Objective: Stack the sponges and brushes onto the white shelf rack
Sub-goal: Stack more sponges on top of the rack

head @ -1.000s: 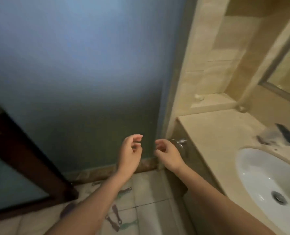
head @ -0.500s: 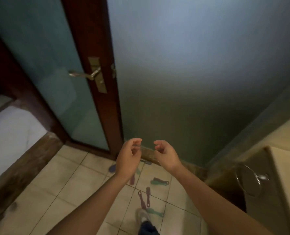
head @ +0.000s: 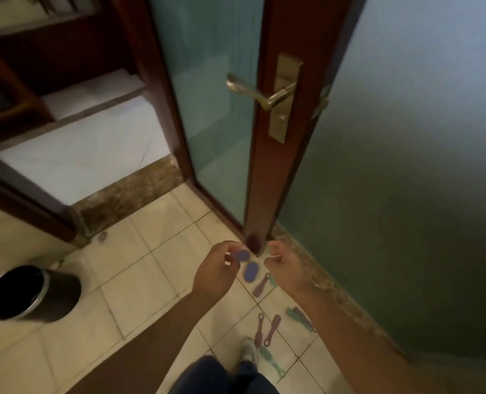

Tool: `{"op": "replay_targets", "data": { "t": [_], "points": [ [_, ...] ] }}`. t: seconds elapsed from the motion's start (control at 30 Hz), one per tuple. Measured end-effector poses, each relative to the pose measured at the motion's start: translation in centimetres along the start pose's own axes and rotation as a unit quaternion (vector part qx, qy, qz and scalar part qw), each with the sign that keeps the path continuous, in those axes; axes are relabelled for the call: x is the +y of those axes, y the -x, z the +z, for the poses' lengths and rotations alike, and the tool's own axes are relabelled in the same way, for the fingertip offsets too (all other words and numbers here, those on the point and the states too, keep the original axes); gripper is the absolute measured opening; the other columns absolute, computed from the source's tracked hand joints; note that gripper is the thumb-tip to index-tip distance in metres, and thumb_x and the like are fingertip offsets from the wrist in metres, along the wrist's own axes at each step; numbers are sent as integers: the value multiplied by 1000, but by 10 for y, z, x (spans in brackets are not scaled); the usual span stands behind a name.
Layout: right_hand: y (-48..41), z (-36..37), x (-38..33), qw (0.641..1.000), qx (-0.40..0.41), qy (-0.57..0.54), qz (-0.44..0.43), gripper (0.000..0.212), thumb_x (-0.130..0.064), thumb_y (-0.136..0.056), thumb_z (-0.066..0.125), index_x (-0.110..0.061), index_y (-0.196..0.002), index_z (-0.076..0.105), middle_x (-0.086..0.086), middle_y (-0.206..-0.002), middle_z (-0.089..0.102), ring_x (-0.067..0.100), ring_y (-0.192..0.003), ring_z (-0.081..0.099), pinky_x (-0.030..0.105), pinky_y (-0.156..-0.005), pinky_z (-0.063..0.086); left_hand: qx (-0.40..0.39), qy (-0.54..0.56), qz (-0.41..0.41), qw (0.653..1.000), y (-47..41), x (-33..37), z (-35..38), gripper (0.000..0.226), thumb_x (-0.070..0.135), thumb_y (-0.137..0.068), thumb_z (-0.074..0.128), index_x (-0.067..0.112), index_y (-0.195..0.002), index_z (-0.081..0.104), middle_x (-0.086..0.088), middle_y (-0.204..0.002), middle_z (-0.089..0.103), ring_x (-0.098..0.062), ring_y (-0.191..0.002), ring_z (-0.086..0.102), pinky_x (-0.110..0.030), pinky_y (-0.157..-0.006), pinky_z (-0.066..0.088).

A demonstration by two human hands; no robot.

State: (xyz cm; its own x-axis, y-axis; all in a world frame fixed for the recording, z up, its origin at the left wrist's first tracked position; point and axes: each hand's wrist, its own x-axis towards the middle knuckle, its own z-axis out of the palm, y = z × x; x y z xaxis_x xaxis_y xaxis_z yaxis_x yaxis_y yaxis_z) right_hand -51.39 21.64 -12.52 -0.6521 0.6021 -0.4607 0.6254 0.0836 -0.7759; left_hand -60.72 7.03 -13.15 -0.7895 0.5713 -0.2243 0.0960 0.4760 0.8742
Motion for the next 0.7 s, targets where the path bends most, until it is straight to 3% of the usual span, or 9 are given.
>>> {"op": "replay_targets", "data": {
  "t": [0.1, 0.2, 0.27, 0.33, 0.53, 0.7],
  "points": [
    [-25, 15, 4, 999, -23, 11, 25, 34, -6, -84, 55, -37, -96, 52, -17, -83, 56, -4, -65, 55, 5, -45, 39, 5, -20, -47, 999, -12, -24, -1, 36, 6, -87, 57, 30, -113, 57, 15, -108, 58, -1, -89, 60, -21, -82, 51],
    [-51, 34, 15, 998, -41, 44, 26, 32, -4, -86, 58, -34, -100, 56, -23, -88, 57, -9, -79, 58, 0, -61, 39, -5, -38, -89, 995, -31, -52, -1, 37, 14, -88, 59, 41, -112, 52, 23, -107, 55, 7, -92, 57, -17, -80, 51],
    [-70, 47, 23, 996, -59, 57, 41, 35, -3, -86, 59, -18, -118, 58, -7, -103, 64, 7, -94, 62, 13, -79, 45, -1, -23, -103, 994, -49, -73, 1, 38, 15, -88, 59, 44, -111, 51, 25, -108, 55, 6, -93, 57, -20, -81, 52],
    [-92, 60, 33, 993, -74, 68, 60, 43, -4, -86, 60, -12, -128, 54, 5, -115, 62, 21, -104, 60, 28, -85, 45, -4, -15, -118, 993, -68, -95, 6, 38, 15, -88, 59, 41, -115, 53, 25, -110, 54, 4, -96, 57, -22, -82, 52],
    [-165, 104, 72, 986, -57, 119, 100, 34, -8, -87, 61, -4, -121, 58, 10, -113, 64, 20, -99, 59, 23, -76, 45, -56, -52, -147, 986, -133, -161, 19, 38, 14, -89, 58, 30, -124, 56, 13, -121, 54, -6, -101, 57, -30, -87, 51],
    [-222, 144, 110, 983, -24, 107, 147, 43, -11, -85, 67, -10, -126, 55, 10, -121, 63, 25, -108, 60, 35, -87, 53, -86, -100, -141, 981, -191, -226, 32, 40, 20, -90, 59, 33, -128, 51, 13, -125, 54, -4, -103, 56, -26, -87, 51]
  ]
}}
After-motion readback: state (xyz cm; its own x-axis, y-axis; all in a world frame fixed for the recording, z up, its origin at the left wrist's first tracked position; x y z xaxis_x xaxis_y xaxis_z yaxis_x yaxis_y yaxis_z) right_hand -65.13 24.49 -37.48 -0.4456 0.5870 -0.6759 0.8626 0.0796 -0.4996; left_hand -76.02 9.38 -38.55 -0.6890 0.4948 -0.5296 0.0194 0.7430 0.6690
